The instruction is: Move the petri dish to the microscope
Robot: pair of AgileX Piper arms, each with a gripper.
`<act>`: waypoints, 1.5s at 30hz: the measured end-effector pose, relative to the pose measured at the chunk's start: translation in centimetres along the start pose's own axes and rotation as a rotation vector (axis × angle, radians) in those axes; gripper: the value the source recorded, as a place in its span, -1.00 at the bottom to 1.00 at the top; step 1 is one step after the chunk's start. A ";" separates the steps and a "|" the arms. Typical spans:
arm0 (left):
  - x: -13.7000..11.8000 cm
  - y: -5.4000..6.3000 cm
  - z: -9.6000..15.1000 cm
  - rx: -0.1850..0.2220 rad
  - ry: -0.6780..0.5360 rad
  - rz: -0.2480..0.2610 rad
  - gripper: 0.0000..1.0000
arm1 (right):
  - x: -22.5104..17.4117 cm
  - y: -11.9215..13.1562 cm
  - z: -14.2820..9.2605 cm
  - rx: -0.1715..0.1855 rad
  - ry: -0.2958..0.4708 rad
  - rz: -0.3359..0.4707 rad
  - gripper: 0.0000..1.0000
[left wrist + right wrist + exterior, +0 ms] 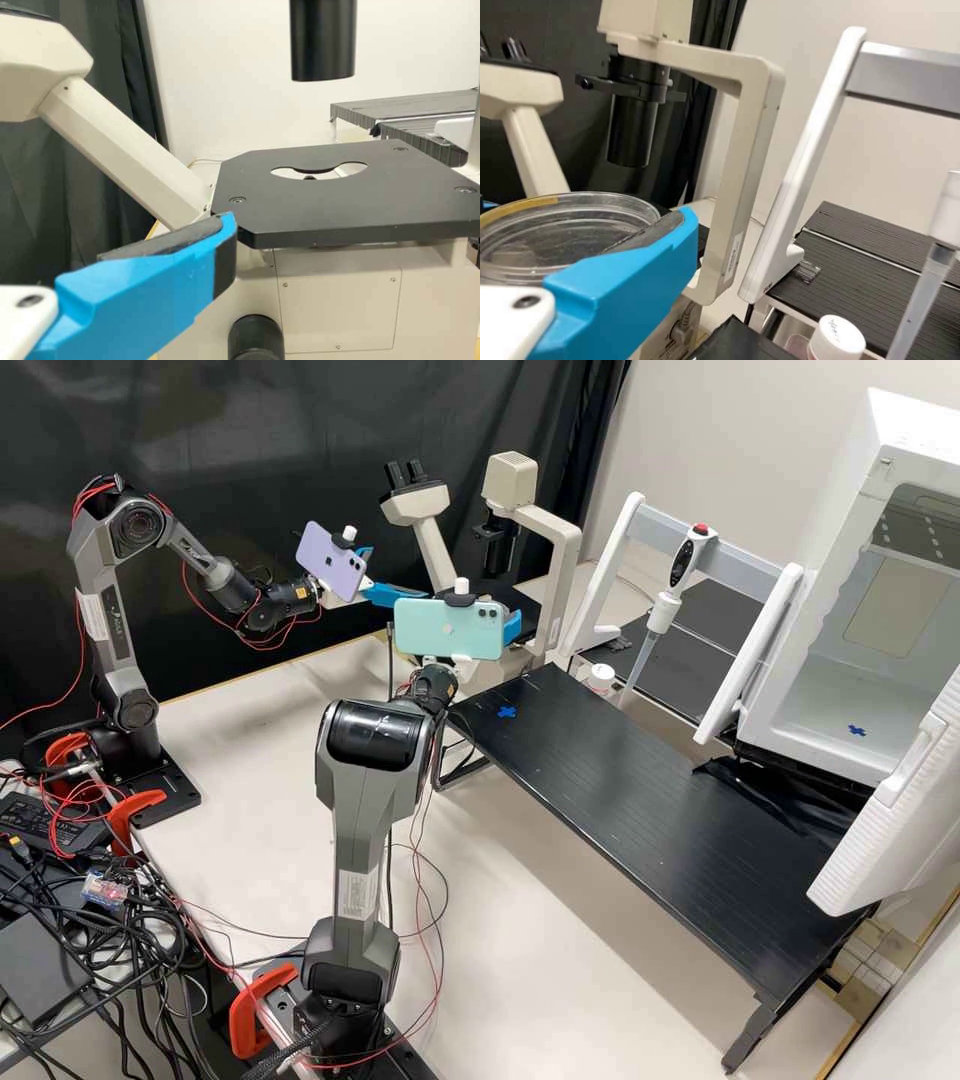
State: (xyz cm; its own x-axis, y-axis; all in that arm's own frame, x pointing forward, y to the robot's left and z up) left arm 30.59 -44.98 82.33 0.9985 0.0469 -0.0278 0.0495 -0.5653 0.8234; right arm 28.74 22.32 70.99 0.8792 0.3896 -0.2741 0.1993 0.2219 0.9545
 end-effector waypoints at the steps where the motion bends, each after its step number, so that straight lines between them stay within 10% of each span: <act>1: 0.0 0.0 0.0 0.000 0.000 0.000 1.00 | 0.8 -0.2 -0.2 -0.004 -0.008 -0.005 -1.00; 45: 0.0 0.0 0.0 0.000 0.000 0.000 1.00 | 15.8 -5.3 -1.3 0.165 -0.218 -0.108 -1.00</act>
State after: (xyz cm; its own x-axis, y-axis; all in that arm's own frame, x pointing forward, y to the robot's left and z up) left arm 30.59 -44.98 82.33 0.9985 0.0469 -0.0278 0.0495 -0.5653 0.8234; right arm 41.03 28.47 61.40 0.9179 0.1661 -0.3603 0.3486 0.0962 0.9323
